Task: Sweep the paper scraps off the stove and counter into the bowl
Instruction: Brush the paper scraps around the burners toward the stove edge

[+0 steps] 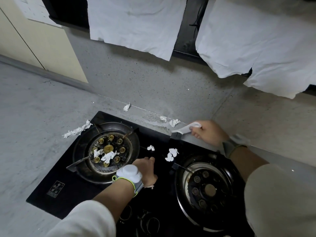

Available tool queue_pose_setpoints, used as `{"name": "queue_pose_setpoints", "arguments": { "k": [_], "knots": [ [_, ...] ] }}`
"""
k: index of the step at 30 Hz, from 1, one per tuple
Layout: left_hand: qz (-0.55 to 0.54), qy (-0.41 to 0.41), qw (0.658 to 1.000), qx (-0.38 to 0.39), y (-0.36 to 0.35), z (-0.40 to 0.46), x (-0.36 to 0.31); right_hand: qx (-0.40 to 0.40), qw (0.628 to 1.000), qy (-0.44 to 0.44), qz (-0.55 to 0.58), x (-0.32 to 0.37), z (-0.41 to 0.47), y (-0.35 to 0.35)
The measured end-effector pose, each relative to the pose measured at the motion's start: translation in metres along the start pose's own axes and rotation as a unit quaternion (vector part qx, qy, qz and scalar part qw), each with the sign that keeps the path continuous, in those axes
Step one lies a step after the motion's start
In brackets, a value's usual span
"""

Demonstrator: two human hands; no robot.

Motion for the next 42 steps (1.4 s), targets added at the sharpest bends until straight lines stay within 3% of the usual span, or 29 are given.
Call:
{"name": "queue_pose_setpoints", "arguments": {
  "k": [2, 5, 10, 23, 26, 30, 37, 42],
  "knots": [
    [0.0, -0.006, 1.0, -0.003, 0.001, 0.001, 0.002, -0.058, 0.998, -0.011, 0.027, -0.002, 0.008, 0.011],
    [0.002, -0.008, 1.0, 0.006, 0.003, 0.003, 0.001, -0.115, 0.987, 0.029, -0.105, 0.006, 0.018, 0.012],
    [-0.002, -0.013, 0.999, 0.035, 0.006, 0.005, -0.002, -0.062, 0.967, 0.163, -0.185, 0.019, 0.015, -0.032],
    [0.011, -0.019, 1.0, -0.012, -0.003, 0.0, -0.008, -0.21, 0.964, 0.057, -0.151, 0.016, 0.018, 0.009],
    [0.017, -0.012, 1.0, -0.022, -0.003, 0.0, -0.008, -0.167, 0.967, 0.063, -0.182, 0.012, 0.022, -0.015],
    [0.037, 0.009, 0.998, -0.053, -0.004, 0.0, -0.006, -0.104, 0.986, 0.059, -0.118, 0.01, 0.017, -0.033],
    [0.048, 0.006, 0.997, -0.058, -0.007, -0.002, -0.007, -0.003, 0.995, 0.099, -0.027, 0.018, 0.0, 0.004],
    [0.051, 0.002, 0.997, -0.054, -0.015, -0.005, -0.006, -0.031, 0.994, 0.1, 0.014, 0.024, 0.007, 0.017]
  ]
}}
Point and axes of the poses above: each hand's wrist, its own z-axis towards the middle knuckle, its own y-axis out of the back of the hand, x = y × z, the point moved 4 cm from there along z, towards the middle knuckle, and after that the axes turned 9 degrees about -x, right-handed, at the moved point
